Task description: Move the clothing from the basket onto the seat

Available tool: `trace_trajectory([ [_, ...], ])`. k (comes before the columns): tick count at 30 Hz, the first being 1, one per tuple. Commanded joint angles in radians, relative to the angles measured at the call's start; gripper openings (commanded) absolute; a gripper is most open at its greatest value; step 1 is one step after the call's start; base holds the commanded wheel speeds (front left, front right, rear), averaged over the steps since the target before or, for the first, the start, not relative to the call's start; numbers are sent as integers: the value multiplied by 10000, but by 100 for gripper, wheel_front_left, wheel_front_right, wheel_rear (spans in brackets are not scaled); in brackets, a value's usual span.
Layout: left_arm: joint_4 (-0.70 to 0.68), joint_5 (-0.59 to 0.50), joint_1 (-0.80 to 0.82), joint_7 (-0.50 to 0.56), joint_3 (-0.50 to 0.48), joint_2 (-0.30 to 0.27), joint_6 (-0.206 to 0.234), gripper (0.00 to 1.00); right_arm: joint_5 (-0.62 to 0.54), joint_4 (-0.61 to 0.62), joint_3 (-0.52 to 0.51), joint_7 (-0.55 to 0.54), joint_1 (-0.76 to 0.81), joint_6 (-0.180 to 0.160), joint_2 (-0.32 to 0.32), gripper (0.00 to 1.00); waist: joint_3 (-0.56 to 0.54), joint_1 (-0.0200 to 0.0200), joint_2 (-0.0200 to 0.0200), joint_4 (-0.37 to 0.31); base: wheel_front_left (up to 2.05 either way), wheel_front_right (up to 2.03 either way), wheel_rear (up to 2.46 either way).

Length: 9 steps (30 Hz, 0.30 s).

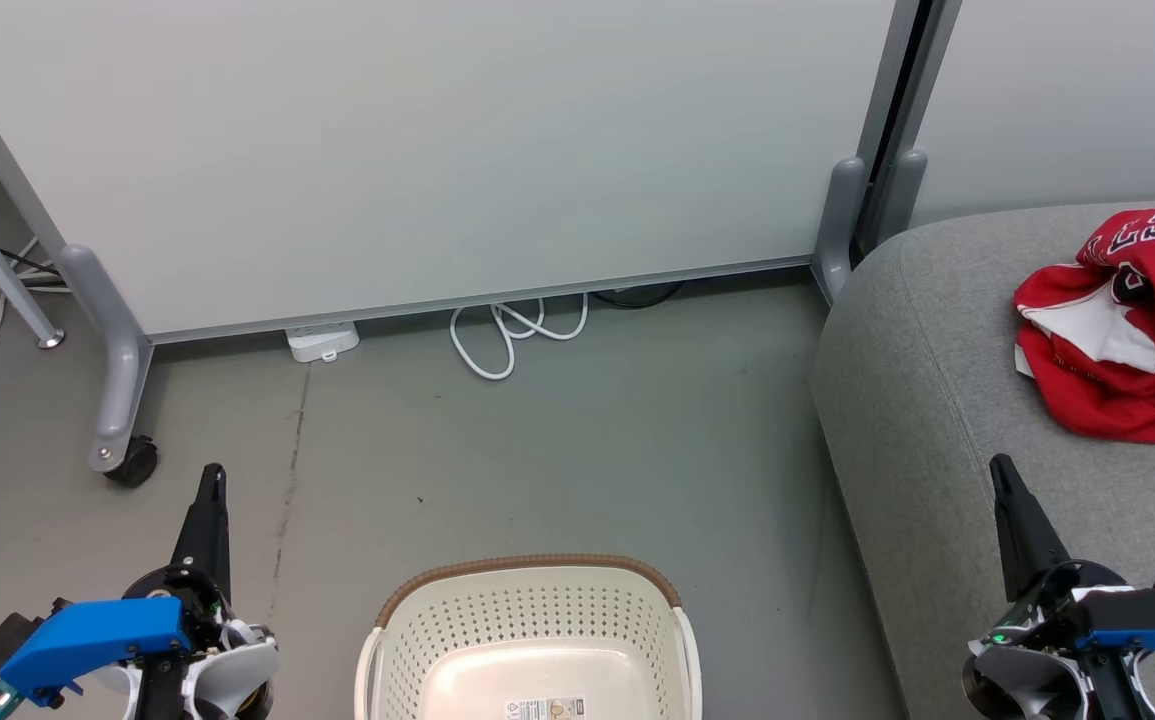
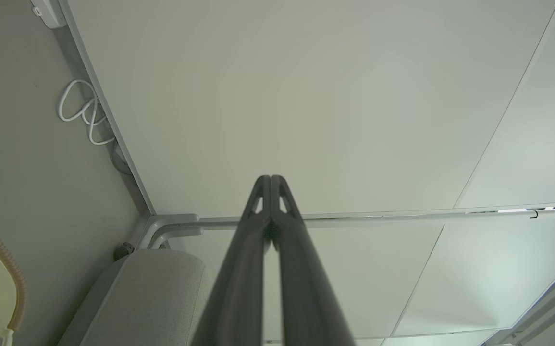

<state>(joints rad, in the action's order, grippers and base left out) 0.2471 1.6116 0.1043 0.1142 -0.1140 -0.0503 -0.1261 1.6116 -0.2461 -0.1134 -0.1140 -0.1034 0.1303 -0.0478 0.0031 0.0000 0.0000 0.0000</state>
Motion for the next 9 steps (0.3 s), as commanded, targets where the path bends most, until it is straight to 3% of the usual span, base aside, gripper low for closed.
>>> trace_trajectory([
  [1,-37,25,95,34,-21,2,-86,0,27,22,-12,-38,-106,7,-44,0,0,0,0,1,0,0,0],
  [9,-37,25,95,34,-20,2,-87,0,27,22,-11,-38,-105,7,-44,0,0,0,0,1,0,0,0],
])
